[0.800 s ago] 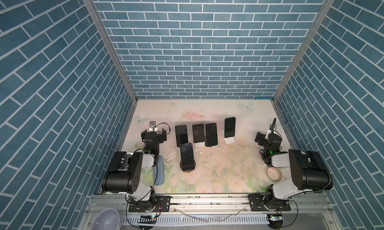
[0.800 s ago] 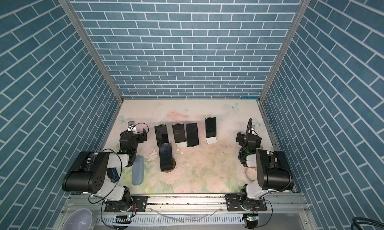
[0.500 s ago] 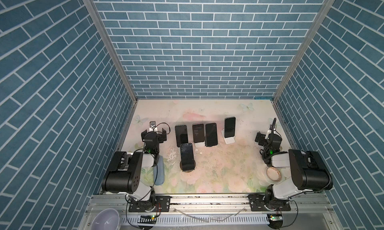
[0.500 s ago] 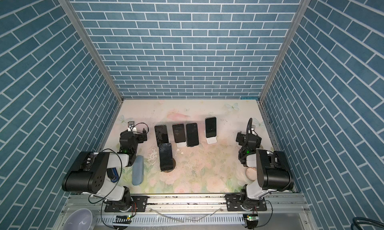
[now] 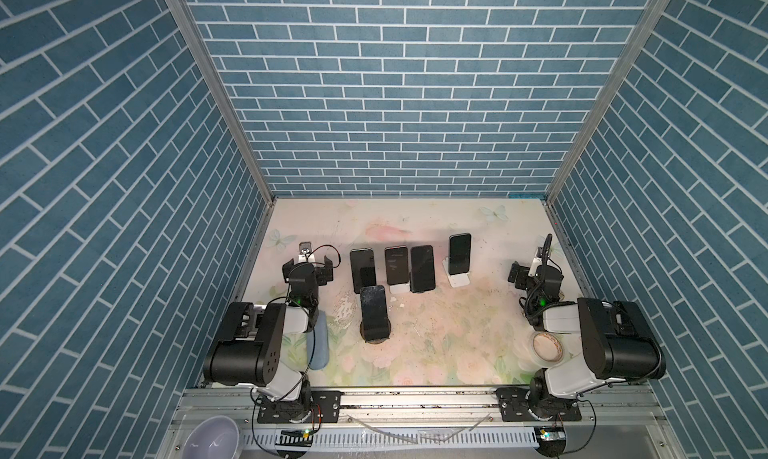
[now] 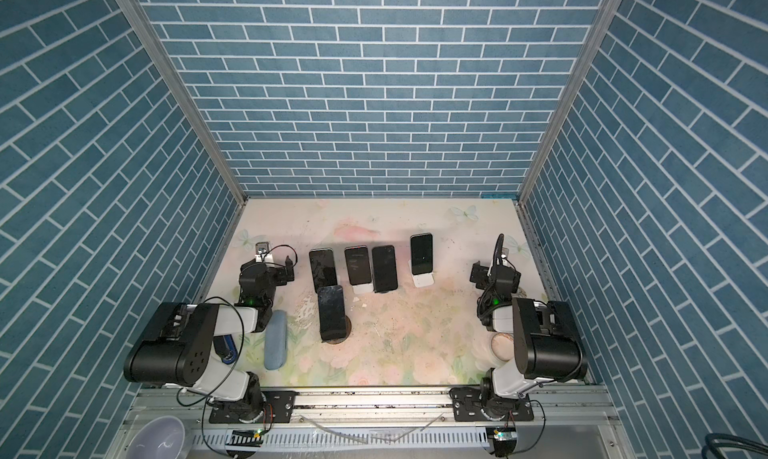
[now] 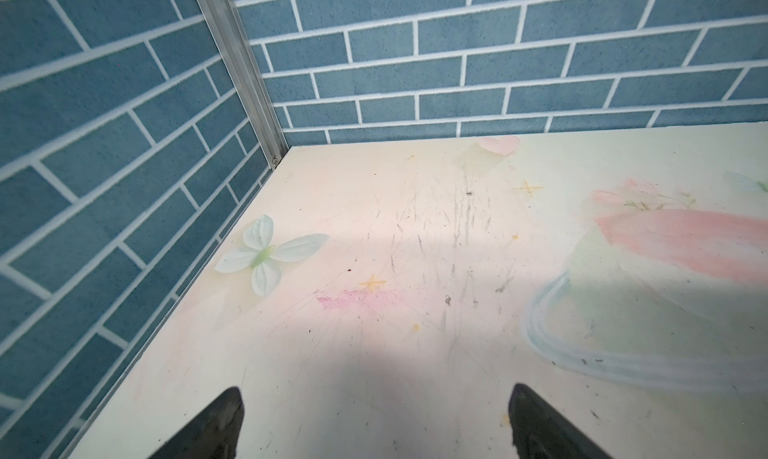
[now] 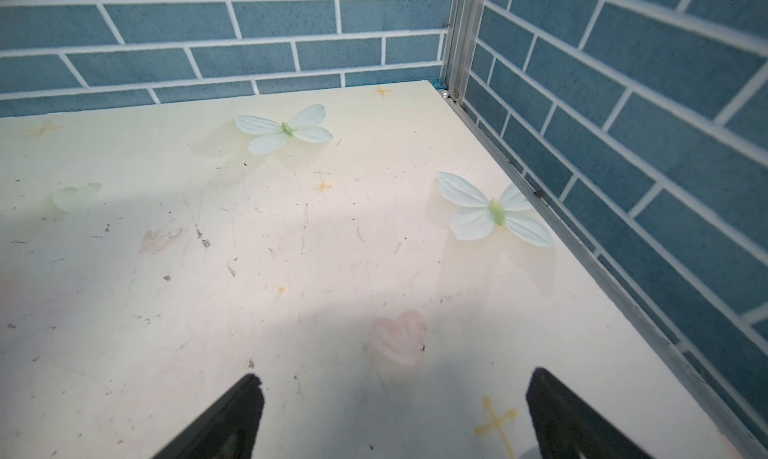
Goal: Remove the phone from the phone stand
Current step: 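Raise both arms from rest and reach toward the row of phones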
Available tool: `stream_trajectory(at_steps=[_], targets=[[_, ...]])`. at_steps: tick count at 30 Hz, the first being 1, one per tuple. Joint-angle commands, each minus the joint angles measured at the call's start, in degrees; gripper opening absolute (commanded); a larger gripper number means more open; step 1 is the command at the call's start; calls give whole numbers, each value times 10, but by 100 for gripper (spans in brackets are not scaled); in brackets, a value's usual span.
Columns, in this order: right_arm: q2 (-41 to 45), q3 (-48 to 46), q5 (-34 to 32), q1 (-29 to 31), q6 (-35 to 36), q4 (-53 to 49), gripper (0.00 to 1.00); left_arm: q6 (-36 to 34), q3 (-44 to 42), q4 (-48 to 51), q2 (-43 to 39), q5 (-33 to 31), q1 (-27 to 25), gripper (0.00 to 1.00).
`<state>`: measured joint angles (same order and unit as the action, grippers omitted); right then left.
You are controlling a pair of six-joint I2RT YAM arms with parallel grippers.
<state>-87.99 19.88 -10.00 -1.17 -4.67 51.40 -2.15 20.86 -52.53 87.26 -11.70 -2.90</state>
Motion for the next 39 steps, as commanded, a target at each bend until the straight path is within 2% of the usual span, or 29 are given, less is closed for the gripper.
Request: stream_trajectory(at_steps=[1, 16, 20, 25, 28, 32, 35, 39], targets=[[-4, 18, 6, 1, 7, 1, 99, -3, 1, 3, 5, 3, 3, 100], [1, 16, 2, 1, 7, 3, 99, -11, 5, 11, 5, 21, 3, 100], [62, 28, 11, 2, 10, -76, 99, -17, 5, 30, -20, 37, 3, 100], [152, 71, 1, 4, -14, -249, 99, -4, 27, 140, -102, -12, 3, 100], [206, 91, -19, 5, -56, -338, 99, 22, 48, 227, -162, -46, 2, 100], [257, 152, -34, 11, -102, -492, 99, 98, 108, 419, -239, -97, 2, 100], [278, 192, -30, 24, -122, -579, 99, 151, 134, 518, -281, -87, 0, 100], [300, 222, 11, 51, -142, -639, 99, 189, 154, 606, -333, -74, -20, 100]])
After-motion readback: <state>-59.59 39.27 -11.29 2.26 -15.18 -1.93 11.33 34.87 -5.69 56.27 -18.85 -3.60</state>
